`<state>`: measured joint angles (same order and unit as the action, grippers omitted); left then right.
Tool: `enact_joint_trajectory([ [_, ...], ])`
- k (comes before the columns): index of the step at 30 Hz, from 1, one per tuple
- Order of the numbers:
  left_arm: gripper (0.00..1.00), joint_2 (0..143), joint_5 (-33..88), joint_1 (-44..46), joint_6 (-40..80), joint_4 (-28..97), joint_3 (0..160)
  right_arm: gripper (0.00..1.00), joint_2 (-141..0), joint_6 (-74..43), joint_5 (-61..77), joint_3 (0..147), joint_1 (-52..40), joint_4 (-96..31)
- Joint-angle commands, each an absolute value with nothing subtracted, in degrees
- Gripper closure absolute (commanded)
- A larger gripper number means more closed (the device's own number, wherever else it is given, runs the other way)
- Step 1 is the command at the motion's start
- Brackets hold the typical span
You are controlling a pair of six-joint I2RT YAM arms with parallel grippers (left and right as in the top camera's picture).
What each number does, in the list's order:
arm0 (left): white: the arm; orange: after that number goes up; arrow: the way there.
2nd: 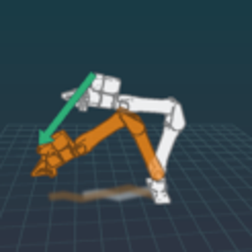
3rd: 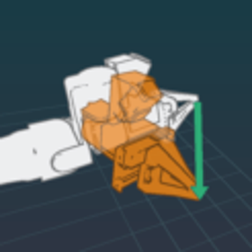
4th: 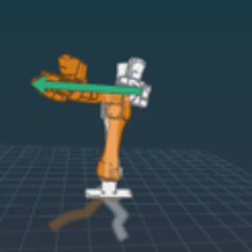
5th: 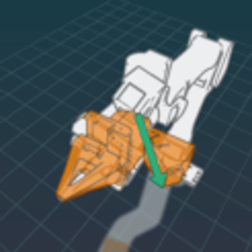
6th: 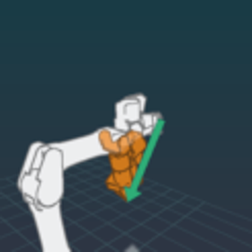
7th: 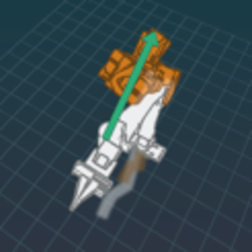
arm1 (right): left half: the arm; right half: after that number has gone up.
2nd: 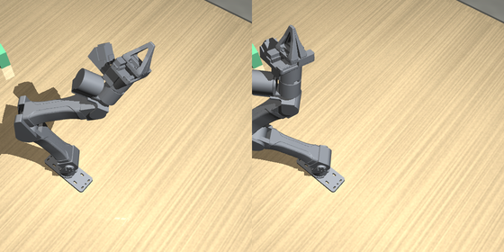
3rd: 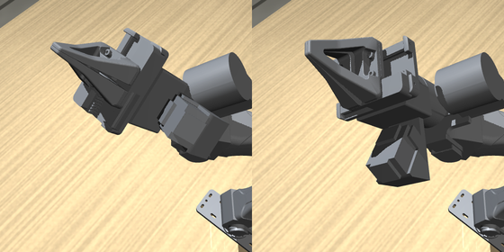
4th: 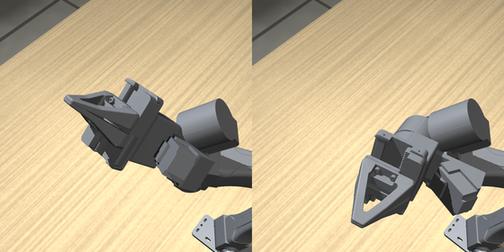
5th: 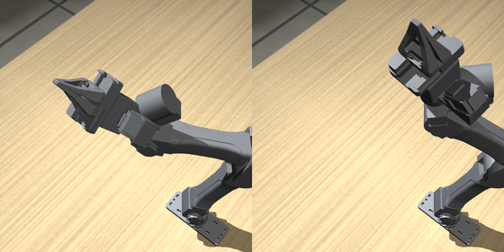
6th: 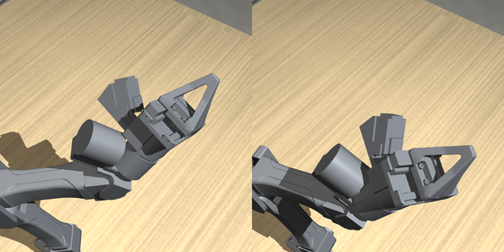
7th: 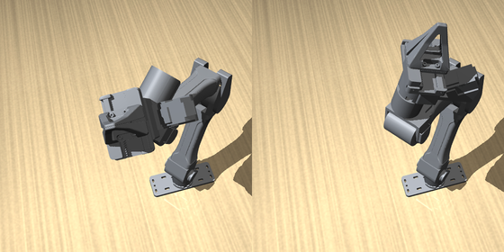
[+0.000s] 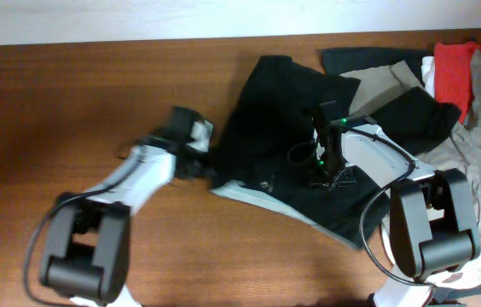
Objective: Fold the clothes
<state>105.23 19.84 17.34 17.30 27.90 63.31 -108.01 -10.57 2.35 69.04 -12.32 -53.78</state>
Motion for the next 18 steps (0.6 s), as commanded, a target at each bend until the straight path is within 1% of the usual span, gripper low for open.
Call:
enact_joint_trajectory([
  [1,1.00,100.9,10.3,5.9,13.6,30.7,68.2,0.66,-108.5,-11.5,1.2,68.7,-9.8,-55.2],
  [3,1.00,100.9,10.5,1.6,13.1,30.9,68.3,0.66,-108.5,-11.5,1.2,68.7,-7.6,-57.4],
  [5,1.00,100.9,10.3,-0.7,8.8,27.8,68.3,0.66,-108.5,-10.7,3.2,68.7,-6.7,-60.2],
  [8,1.00,100.9,5.0,-3.8,6.5,17.5,68.8,0.65,-108.5,-9.3,12.1,68.7,-8.3,-62.1],
  [11,1.00,100.9,5.1,-8.6,6.5,15.5,76.0,0.63,-108.2,-9.2,13.1,68.8,-11.0,-61.9],
  [12,0.74,100.9,5.1,-10.5,6.5,15.6,80.2,0.60,-107.6,-9.3,13.2,69.6,-11.5,-61.3],
  [13,0.13,100.9,5.1,-11.2,6.5,16.0,81.9,0.55,-106.7,-9.1,13.1,70.8,-11.6,-61.1],
  [14,0.01,100.9,5.2,-11.4,6.5,18.2,82.3,0.48,-105.9,-7.7,13.1,72.3,-11.6,-61.2],
  [15,0.01,101.0,5.3,-11.4,6.5,23.2,82.3,0.41,-105.3,-7.4,13.1,73.6,-11.6,-61.4],
  [16,0.01,101.3,5.3,-11.4,6.5,28.0,82.3,0.38,-105.1,-7.3,13.1,74.4,-11.6,-61.4],
  [18,0.01,101.6,6.4,-11.4,7.0,38.2,82.1,0.36,-105.0,-7.3,13.1,75.0,-11.6,-60.9],
])
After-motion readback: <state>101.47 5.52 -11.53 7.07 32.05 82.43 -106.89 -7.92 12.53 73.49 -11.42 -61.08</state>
